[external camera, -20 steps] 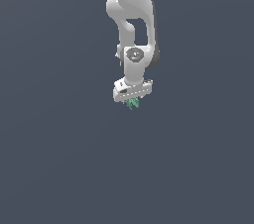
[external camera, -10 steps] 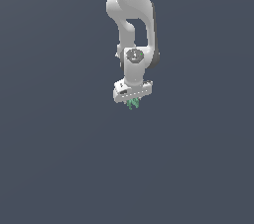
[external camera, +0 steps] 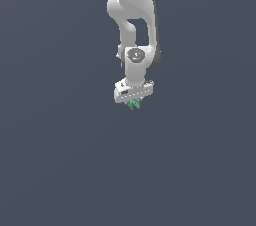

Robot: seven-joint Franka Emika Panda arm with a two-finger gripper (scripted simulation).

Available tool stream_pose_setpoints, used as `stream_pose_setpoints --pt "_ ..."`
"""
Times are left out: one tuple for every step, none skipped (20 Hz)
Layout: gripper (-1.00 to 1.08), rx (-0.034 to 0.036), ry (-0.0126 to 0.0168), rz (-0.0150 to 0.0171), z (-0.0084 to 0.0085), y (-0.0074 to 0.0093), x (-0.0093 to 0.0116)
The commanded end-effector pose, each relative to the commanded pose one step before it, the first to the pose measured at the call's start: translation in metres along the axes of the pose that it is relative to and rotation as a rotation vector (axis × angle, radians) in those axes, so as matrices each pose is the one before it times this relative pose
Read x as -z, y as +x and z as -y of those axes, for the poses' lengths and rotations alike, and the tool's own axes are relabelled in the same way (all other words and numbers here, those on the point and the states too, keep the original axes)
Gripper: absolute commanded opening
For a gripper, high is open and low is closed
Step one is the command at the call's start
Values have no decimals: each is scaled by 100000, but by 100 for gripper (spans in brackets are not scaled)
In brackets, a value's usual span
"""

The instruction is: Pick up the object and move it to a goal position.

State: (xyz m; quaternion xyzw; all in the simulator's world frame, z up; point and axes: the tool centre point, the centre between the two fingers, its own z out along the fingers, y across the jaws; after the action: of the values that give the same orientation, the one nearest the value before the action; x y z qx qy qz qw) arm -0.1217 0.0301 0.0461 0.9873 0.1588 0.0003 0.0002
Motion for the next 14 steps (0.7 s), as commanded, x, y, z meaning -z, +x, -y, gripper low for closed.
stream_pose_setpoints --pt "-100 2 -26 -86 -42 180 698" --pt "-100 0 0 0 -19 86 381" --pt "-100 0 0 0 -22 97 430" --pt "-100 0 0 0 -24 109 478" --pt "-100 0 0 0 -26 120 527" --pt "-100 0 0 0 -28 131 574" --pt "-100 0 0 0 -31 142 622" --pt "-100 40 24 15 -15 160 659" --pt "-100 0 0 0 -35 165 716" --pt "-100 0 0 0 -37 176 762" --pt "-100 0 0 0 -39 187 809" --pt "-100 0 0 0 -41 199 856" --pt "-100 0 0 0 -44 211 902" --pt "-100 0 0 0 -46 222 947"
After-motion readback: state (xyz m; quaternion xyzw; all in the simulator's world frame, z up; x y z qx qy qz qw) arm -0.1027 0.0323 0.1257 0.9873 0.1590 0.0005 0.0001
